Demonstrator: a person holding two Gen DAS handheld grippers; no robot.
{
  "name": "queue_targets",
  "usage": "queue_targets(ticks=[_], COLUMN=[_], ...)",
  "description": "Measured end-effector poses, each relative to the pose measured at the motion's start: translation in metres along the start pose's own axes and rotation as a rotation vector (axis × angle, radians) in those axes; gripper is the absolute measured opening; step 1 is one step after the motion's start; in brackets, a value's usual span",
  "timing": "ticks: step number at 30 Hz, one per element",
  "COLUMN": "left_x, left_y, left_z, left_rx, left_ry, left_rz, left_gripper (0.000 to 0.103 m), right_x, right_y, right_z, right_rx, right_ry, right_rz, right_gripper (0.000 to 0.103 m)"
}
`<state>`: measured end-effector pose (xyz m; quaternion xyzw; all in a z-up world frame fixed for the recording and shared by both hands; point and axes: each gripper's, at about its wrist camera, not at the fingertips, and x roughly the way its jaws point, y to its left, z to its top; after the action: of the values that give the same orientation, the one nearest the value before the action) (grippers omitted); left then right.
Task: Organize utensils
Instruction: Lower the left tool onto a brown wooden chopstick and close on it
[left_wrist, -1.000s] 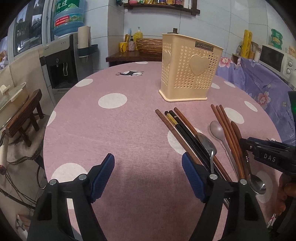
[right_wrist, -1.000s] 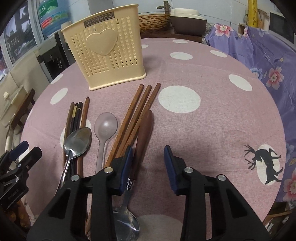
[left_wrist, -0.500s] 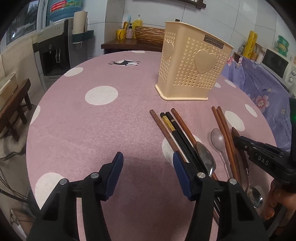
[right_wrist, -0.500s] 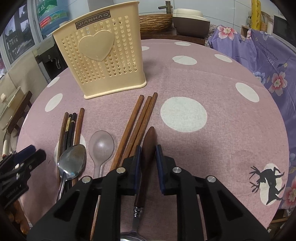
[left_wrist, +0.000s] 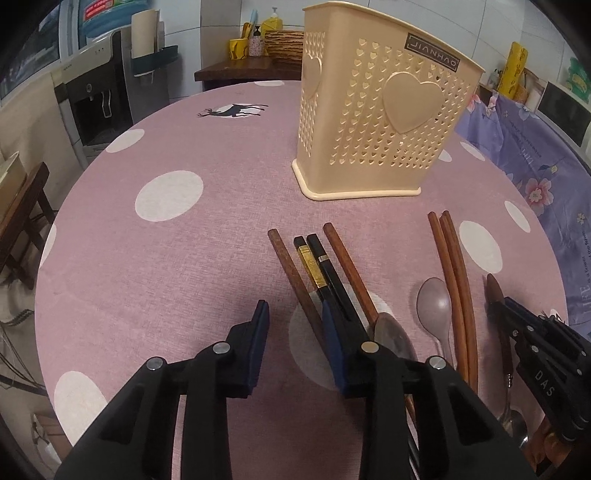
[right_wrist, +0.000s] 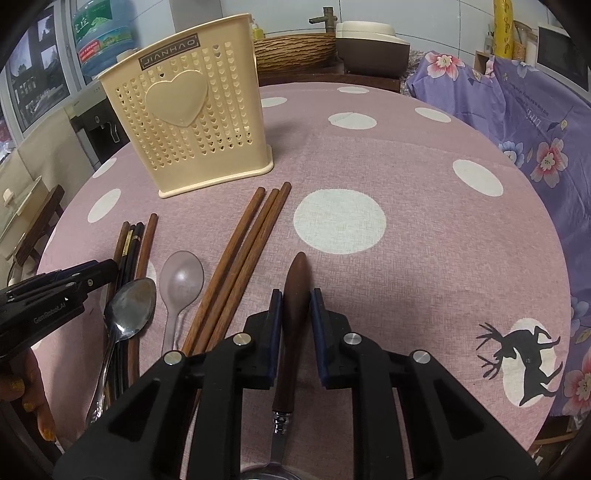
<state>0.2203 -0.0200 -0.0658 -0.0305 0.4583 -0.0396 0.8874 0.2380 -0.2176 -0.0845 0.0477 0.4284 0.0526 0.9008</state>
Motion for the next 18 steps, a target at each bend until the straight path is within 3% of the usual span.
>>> queue_targets(ticks=[18], left_x=[0.015], left_y=[-0.017], left_z=[0.016], left_rx=[0.072], left_ry=[0.022], left_rz=[0.074], left_gripper=[0.018], right_x=[0.004], right_y=[0.001], right_z=[0.004], right_rx=[0.000], right_ry=[0.008], right_rz=[0.021], right_gripper=[0.017])
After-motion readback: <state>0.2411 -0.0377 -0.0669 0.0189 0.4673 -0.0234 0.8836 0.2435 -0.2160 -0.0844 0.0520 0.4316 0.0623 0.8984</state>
